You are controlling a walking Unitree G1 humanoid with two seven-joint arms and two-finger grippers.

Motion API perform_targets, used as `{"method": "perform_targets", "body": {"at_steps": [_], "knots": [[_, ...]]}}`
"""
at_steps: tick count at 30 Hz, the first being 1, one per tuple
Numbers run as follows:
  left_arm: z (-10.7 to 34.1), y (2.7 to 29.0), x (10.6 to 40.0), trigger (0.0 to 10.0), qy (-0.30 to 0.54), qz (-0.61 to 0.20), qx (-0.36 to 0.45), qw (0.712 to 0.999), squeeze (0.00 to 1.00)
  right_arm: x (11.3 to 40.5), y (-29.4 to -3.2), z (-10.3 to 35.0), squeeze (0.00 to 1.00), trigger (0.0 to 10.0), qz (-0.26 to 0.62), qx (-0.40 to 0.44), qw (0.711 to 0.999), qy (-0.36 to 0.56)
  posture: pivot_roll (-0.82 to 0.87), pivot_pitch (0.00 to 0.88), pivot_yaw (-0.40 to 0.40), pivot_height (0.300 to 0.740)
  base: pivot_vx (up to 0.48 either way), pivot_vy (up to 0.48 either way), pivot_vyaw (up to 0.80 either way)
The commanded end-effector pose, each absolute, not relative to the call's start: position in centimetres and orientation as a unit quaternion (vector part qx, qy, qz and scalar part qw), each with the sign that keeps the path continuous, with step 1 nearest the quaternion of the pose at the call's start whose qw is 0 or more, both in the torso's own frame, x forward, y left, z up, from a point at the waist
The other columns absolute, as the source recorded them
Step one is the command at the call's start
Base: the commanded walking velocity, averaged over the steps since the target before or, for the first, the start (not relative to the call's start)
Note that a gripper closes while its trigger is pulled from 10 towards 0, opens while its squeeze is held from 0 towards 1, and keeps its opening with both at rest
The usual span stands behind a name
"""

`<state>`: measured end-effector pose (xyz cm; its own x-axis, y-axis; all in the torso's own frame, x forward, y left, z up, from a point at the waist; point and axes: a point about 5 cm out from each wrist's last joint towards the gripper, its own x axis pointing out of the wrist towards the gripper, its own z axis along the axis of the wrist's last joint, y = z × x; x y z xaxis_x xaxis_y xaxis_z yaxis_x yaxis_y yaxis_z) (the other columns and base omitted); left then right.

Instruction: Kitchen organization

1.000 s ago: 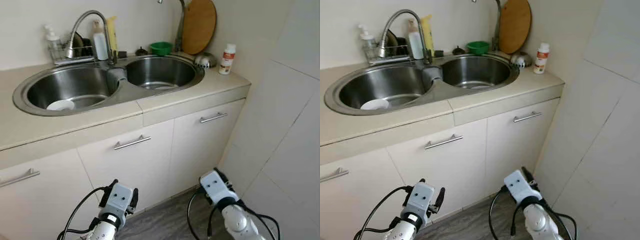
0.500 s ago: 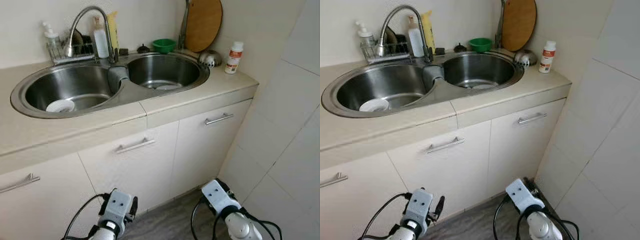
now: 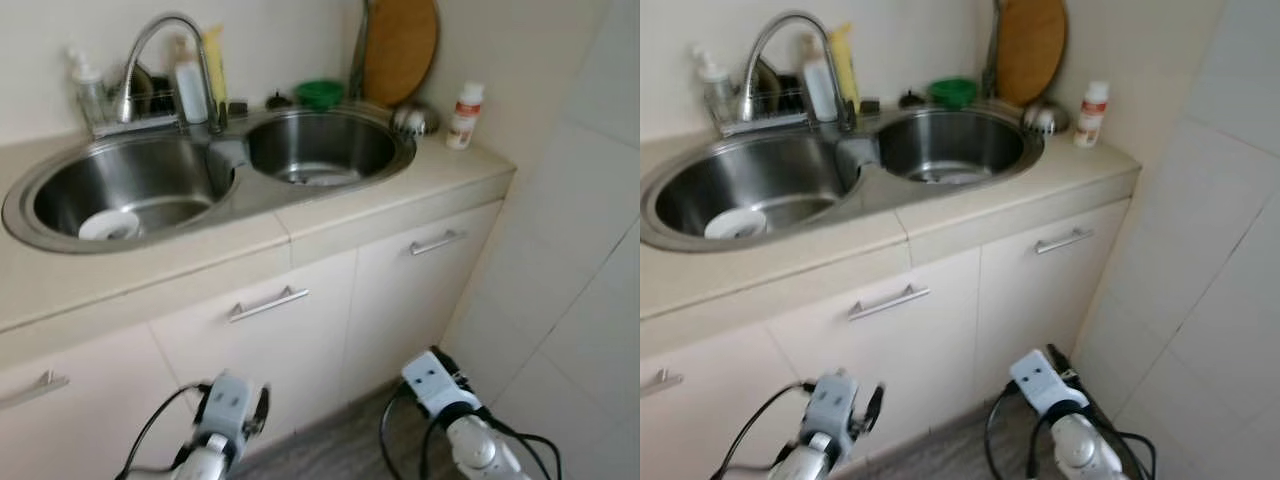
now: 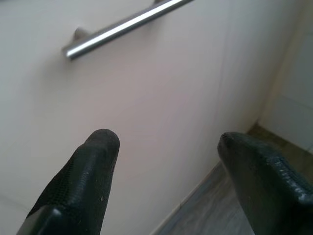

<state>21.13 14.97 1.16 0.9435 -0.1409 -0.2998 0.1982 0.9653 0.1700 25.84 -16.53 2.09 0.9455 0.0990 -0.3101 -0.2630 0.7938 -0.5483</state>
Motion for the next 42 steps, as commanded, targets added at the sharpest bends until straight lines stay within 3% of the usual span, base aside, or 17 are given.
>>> {"method": "perform_targets", "body": {"at_steps": [1,42], "knots": [[0.92,15.34,20.98,10.0,0.149,-0.086,0.100,0.980,0.00,25.63,-16.38,1.89,0.00,10.0,0.097,-0.302,0.939,0.135,-0.03,0.000,0.013,0.740,0.000,0.000,-0.79],[0.95,15.14,20.83,10.0,0.137,-0.086,0.108,0.981,0.00,25.77,-16.16,2.15,0.00,10.0,0.100,-0.327,0.933,0.113,-0.03,0.000,0.011,0.740,0.000,0.000,-0.79]]}}
